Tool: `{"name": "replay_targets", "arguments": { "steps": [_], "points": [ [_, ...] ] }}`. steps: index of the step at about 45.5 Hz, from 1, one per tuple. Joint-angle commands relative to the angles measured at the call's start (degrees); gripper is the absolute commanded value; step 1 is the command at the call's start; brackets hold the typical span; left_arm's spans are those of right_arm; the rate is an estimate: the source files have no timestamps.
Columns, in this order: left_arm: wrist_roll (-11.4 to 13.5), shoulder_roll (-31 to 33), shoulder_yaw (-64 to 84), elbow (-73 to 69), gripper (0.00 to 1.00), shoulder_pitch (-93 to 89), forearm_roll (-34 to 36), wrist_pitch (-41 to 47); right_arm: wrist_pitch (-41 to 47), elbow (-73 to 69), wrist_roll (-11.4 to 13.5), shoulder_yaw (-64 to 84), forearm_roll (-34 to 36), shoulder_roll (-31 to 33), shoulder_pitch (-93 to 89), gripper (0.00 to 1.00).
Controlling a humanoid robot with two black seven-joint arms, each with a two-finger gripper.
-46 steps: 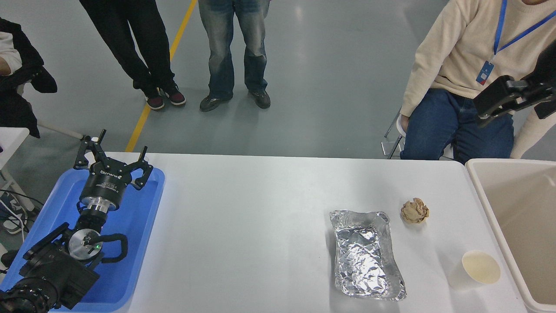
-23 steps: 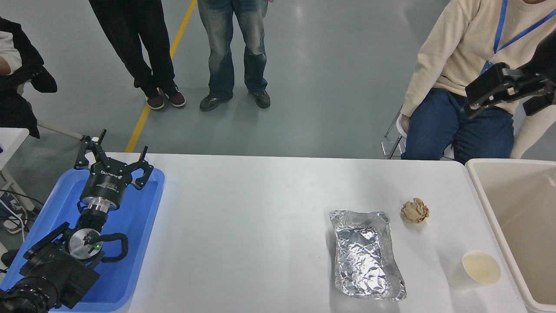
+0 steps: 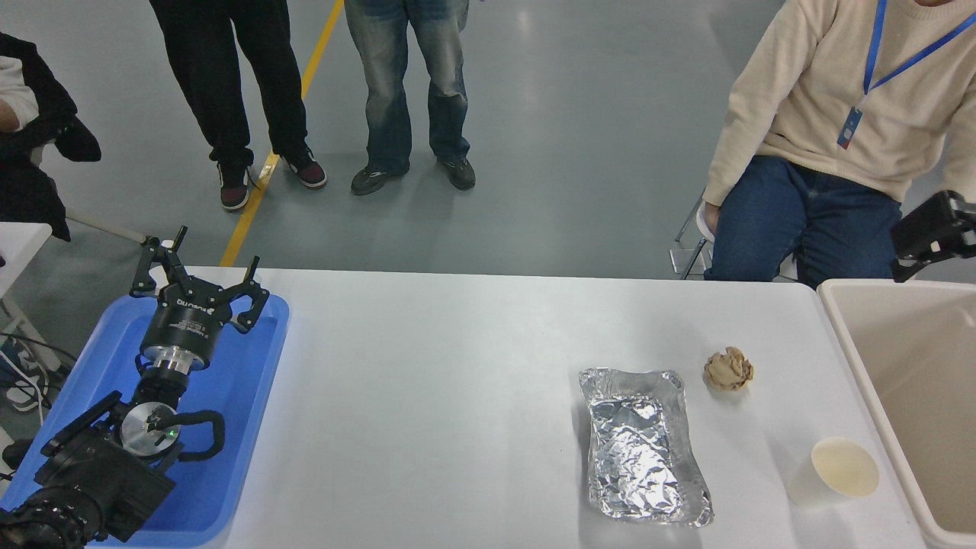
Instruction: Pick up paper cup place in dustbin
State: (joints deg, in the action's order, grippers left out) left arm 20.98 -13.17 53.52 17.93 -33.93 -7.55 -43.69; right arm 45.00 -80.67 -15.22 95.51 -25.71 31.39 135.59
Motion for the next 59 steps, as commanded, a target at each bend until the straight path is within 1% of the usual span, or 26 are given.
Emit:
{"name": "replay_targets", "arguments": {
  "steps": [1, 8, 13, 18, 24, 27, 35, 49, 59],
  "points": [
    [0.0, 0.0, 0.0, 0.0, 1.0, 0.0, 0.0, 0.0, 0.0, 0.2, 0.0, 0.5, 0.0, 3.9, -8.1, 1.0],
    [0.0, 0.0, 0.0, 0.0, 1.0, 0.0, 0.0, 0.0, -0.8, 0.2, 0.0, -0.9, 0.3, 5.1, -12.2, 1.0],
    [0.0, 0.0, 0.0, 0.0, 1.0, 0.0, 0.0, 0.0, -9.6, 0.3, 0.0, -4.6, 0.2, 7.9, -16.8, 1.0],
    [0.0, 0.0, 0.0, 0.0, 1.0, 0.0, 0.0, 0.0, -17.6, 0.6, 0.0, -7.3, 0.3, 9.4, -20.4, 1.0],
    [0.0, 0.0, 0.0, 0.0, 1.0, -0.1, 0.0, 0.0, -24.2, 1.1, 0.0, -9.5, 0.2, 10.3, -24.7, 1.0],
    [0.0, 0.0, 0.0, 0.0, 1.0, 0.0, 0.0, 0.0, -27.2, 2.9, 0.0, -11.7, 0.0, 10.4, -29.9, 1.0],
    [0.0, 0.0, 0.0, 0.0, 1.0, -0.1, 0.0, 0.0, -27.9, 4.8, 0.0, -18.1, -0.8, 10.3, -38.7, 1.0],
    [0.0, 0.1, 0.0, 0.0, 1.0, -0.1, 0.0, -0.1, -28.3, 9.4, 0.0, -20.2, -0.8, 9.7, -45.7, 1.0],
    [0.0, 0.1, 0.0, 0.0, 1.0, -0.1, 0.0, -0.1, -28.3, 10.0, 0.0, -21.2, -0.9, 9.7, -48.3, 1.0]
  ]
}}
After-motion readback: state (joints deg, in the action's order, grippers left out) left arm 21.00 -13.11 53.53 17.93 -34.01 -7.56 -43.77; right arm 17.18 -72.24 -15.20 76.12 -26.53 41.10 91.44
